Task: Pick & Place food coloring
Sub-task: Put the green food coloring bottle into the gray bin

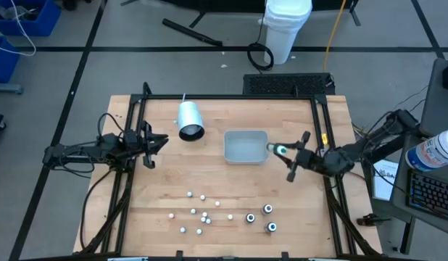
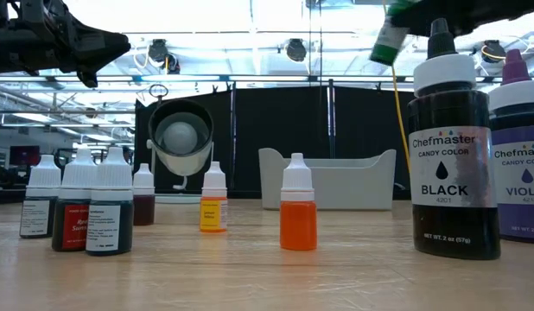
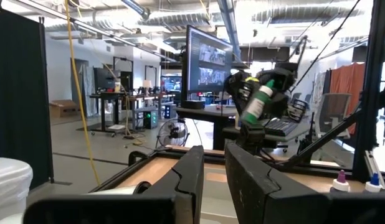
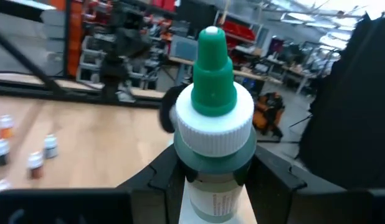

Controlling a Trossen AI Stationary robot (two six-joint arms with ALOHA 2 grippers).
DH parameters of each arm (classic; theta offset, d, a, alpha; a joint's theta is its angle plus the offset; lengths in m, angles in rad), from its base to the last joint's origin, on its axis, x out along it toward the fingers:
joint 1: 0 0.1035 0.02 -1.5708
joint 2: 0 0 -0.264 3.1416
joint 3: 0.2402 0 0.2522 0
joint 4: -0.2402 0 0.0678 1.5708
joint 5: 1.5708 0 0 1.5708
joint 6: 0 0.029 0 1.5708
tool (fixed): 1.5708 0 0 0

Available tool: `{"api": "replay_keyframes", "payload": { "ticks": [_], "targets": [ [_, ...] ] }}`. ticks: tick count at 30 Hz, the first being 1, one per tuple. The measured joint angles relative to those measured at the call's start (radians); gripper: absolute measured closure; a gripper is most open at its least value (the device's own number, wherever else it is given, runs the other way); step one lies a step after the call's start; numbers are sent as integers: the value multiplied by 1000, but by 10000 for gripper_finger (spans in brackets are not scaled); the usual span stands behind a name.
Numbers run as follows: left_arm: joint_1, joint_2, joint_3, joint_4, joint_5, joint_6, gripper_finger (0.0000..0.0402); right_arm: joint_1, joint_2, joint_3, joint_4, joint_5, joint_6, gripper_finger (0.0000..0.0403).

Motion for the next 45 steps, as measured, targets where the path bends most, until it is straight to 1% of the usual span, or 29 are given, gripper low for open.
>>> {"api": "replay_keyframes", "payload": {
  "ticks": [3, 7, 13, 16, 19, 25, 29, 34, 38, 42, 45],
  "targets": [
    [0, 0, 0, 0, 0, 0, 330, -93, 1, 9, 20, -82, -32, 270],
    [0, 0, 0, 0, 0, 1, 330, -219, 17, 31, 21, -219, -20, 270],
    [0, 0, 0, 2, -14, 3, 330, -380, 95, 96, -24, -415, 25, 270],
    [0, 0, 0, 2, -23, 3, 330, -441, 152, 130, -74, -471, 26, 270],
    [0, 0, 0, 2, -25, 11, 330, -498, 205, 143, -88, -520, 28, 270],
    [0, 0, 0, 0, -25, 14, 330, -620, 284, 144, -103, -673, 108, 270],
    [0, 0, 0, 0, -25, 14, 330, -678, 317, 131, -88, -716, 172, 270],
    [0, 0, 0, -1, -25, 14, 330, -716, 344, 84, -74, -729, 226, 270],
    [0, 0, 0, -2, -25, 13, 330, -724, 359, 12, 43, -768, 237, 270],
    [0, 0, 0, -3, -25, 13, 330, -724, 360, -56, 147, -769, 251, 270],
    [0, 0, 0, -3, -25, 15, 330, -721, 359, -96, 180, -769, 262, 270]
  ]
}}
